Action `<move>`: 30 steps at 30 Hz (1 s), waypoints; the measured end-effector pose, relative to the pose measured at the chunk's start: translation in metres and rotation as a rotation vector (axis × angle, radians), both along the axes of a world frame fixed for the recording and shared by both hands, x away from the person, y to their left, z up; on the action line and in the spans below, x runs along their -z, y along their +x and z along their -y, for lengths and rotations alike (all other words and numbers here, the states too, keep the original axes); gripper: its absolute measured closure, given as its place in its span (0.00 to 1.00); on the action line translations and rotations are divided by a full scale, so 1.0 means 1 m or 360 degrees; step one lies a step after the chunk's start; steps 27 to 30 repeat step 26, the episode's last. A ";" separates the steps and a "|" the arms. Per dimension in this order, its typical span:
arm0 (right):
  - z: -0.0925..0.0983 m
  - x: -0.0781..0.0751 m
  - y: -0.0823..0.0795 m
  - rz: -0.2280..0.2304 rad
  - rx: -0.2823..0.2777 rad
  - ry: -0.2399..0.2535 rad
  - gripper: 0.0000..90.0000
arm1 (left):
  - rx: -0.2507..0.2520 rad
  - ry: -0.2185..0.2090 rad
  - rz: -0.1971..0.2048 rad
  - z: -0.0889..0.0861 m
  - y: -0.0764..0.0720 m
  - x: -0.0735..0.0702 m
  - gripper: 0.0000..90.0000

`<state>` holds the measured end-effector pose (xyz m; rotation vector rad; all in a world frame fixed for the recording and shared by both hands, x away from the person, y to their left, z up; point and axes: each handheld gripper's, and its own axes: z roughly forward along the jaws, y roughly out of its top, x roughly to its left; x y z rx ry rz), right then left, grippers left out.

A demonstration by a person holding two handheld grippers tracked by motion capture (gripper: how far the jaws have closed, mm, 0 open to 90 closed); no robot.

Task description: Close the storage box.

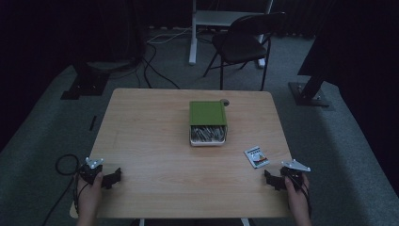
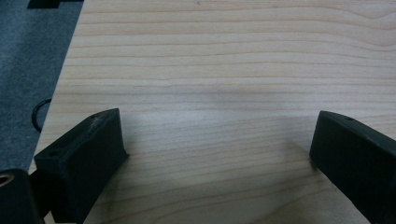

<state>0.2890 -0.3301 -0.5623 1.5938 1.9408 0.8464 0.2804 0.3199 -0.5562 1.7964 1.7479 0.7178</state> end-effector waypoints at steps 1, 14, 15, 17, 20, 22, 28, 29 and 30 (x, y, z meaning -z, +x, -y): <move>0.000 0.000 0.000 0.0000 0.0000 0.0000 0.13 | -0.0009 -0.0001 -0.0003 -0.001 0.000 0.000 0.04; 0.000 0.000 0.000 -0.0001 0.0005 0.0001 0.13 | -0.0161 -0.0002 -0.0003 0.006 0.003 0.000 0.03; 0.000 0.000 0.000 -0.0001 0.0006 0.0001 0.13 | -0.0164 -0.0002 -0.0002 0.006 0.003 0.000 0.03; 0.000 0.000 0.000 0.0000 0.0008 0.0001 0.13 | -0.0170 -0.0002 -0.0002 0.006 0.003 0.000 0.03; 0.000 0.000 0.000 0.0000 0.0012 0.0001 0.13 | -0.0175 -0.0004 0.0002 0.007 0.004 0.000 0.03; 0.000 0.000 0.000 0.0000 0.0015 0.0001 0.13 | -0.0185 -0.0004 -0.0001 0.008 0.004 0.000 0.03; 0.000 0.000 0.000 0.0001 0.0015 0.0000 0.13 | -0.0200 -0.0004 -0.0003 0.008 0.004 0.000 0.03; 0.000 0.000 0.000 0.0001 0.0015 0.0000 0.13 | -0.0200 -0.0004 -0.0003 0.008 0.004 0.000 0.03; 0.000 0.000 0.000 0.0001 0.0015 0.0000 0.13 | -0.0200 -0.0004 -0.0003 0.008 0.004 0.000 0.03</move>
